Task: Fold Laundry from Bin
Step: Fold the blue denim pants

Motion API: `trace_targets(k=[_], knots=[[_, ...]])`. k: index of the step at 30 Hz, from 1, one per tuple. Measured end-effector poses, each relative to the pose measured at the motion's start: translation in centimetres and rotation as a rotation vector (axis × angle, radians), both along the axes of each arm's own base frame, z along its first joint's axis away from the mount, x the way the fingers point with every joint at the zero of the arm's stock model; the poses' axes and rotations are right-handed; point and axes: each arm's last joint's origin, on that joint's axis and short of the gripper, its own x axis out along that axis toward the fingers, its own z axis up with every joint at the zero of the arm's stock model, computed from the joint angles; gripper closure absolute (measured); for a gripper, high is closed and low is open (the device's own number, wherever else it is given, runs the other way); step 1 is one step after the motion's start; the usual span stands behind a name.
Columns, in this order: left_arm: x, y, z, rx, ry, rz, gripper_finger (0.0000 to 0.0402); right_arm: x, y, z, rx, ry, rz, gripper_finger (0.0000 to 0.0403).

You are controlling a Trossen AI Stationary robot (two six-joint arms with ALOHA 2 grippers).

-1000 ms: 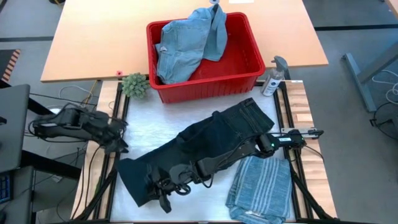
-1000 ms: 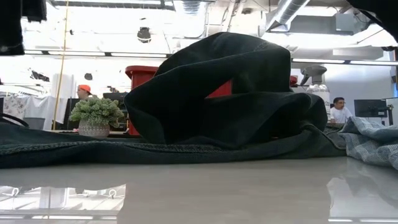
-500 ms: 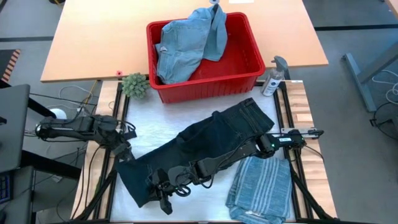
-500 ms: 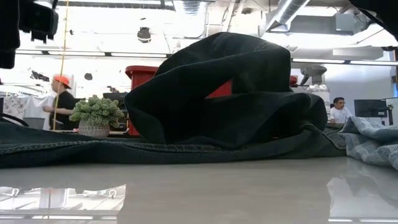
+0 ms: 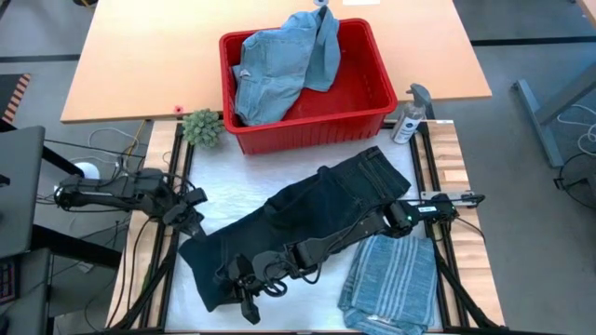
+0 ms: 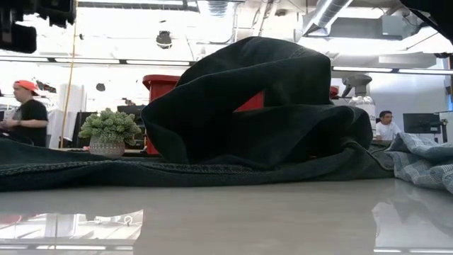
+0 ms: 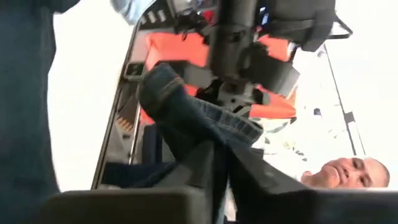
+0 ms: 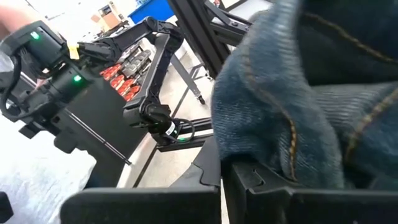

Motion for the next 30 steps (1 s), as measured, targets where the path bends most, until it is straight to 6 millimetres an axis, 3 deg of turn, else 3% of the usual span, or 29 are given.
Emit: trace_targets(k=[7, 13, 16, 22, 30], knots=[[-0.2, 0.0, 1.0, 0.033, -0.066, 0.006, 0.0400, 0.2, -0.5, -0.1, -0.005, 0.013, -0.012, 0.0381], [-1.8, 0.1, 5.4, 0.114, -0.239, 0.006, 0.0401, 0.2, -0.5, -0.2, -0.011, 0.020, -0.030, 0.0381], [-3.1, 0.2, 6.6, 0.233, -0.230, 0.008, 0.0401, 0.2, -0.6, -0.2, -0.014, 0.020, -0.036, 0.0381], [-4.7, 0.5, 4.5, 0.475, 0.021, 0.018, 0.0401, 0.3, -1.0, -0.3, -0.015, 0.023, -0.043, 0.0381], [-4.2, 0.4, 2.3, 0.568, 0.076, -0.016, 0.0401, 0.3, -1.0, -0.3, -0.015, 0.028, -0.055, 0.0381]])
